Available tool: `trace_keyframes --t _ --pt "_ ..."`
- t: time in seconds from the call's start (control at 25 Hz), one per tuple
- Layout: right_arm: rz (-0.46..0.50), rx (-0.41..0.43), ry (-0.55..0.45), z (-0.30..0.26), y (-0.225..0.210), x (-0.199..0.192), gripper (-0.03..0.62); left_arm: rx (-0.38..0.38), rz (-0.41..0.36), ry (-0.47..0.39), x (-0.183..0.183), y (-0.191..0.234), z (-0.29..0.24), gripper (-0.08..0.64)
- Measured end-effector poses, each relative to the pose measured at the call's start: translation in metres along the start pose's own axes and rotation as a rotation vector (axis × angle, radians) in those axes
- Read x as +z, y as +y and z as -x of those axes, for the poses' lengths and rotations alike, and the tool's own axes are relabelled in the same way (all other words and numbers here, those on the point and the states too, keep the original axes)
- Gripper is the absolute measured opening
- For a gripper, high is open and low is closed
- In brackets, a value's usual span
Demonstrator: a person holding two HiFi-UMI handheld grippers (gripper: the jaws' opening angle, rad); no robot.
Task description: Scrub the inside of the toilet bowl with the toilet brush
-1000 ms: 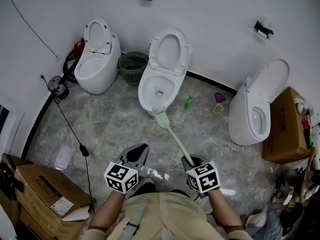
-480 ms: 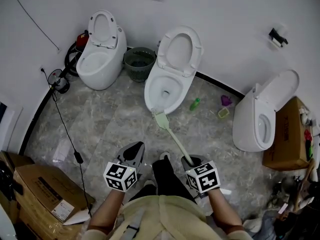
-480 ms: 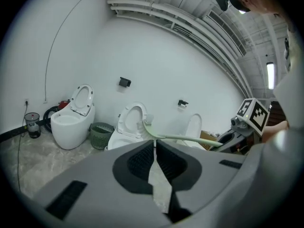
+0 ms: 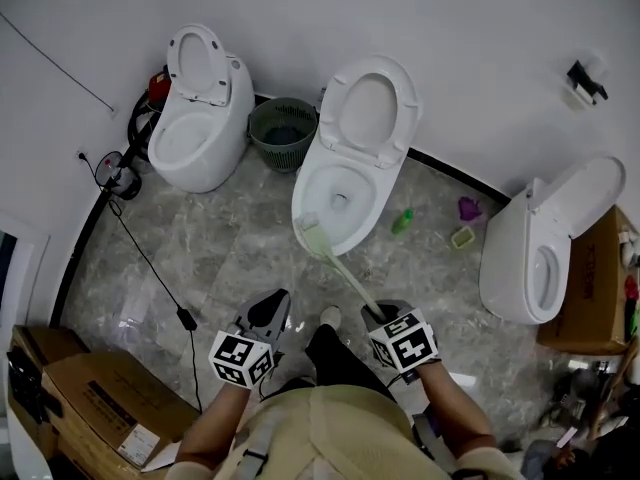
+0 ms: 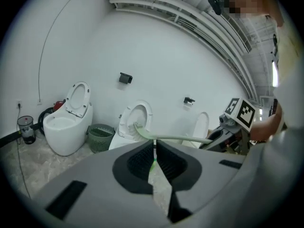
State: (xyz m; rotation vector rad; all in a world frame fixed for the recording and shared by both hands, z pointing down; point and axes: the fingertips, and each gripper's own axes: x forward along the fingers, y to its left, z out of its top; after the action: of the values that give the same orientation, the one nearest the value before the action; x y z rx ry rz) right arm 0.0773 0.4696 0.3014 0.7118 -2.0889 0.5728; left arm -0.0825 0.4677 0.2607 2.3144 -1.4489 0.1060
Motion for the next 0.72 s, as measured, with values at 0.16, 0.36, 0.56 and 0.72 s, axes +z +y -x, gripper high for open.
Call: trace_keyframes --t 0.16,0.36,0.56,0.72 --pt "0.015 -0.005 0.035 -0.022 -0.042 0.02 0.029 0.066 0.015 0.049 0.002 0.031 -0.042 0.025" --pt "0.011 0.009 0.062 -0.045 -0.076 0.04 0.029 0.078 0.083 0.062 0.014 0.058 -0.096 0.025" --pt "0.001 0.008 0.113 -0.067 -0.104 0.047 0.031 0.016 0.077 0.09 0.016 0.066 -0.14 0.025" --pt "-0.051 0.019 0.172 -0.087 -0.123 0.044 0.029 0.011 -0.002 0.138 0.008 0.081 -0.171 0.025"
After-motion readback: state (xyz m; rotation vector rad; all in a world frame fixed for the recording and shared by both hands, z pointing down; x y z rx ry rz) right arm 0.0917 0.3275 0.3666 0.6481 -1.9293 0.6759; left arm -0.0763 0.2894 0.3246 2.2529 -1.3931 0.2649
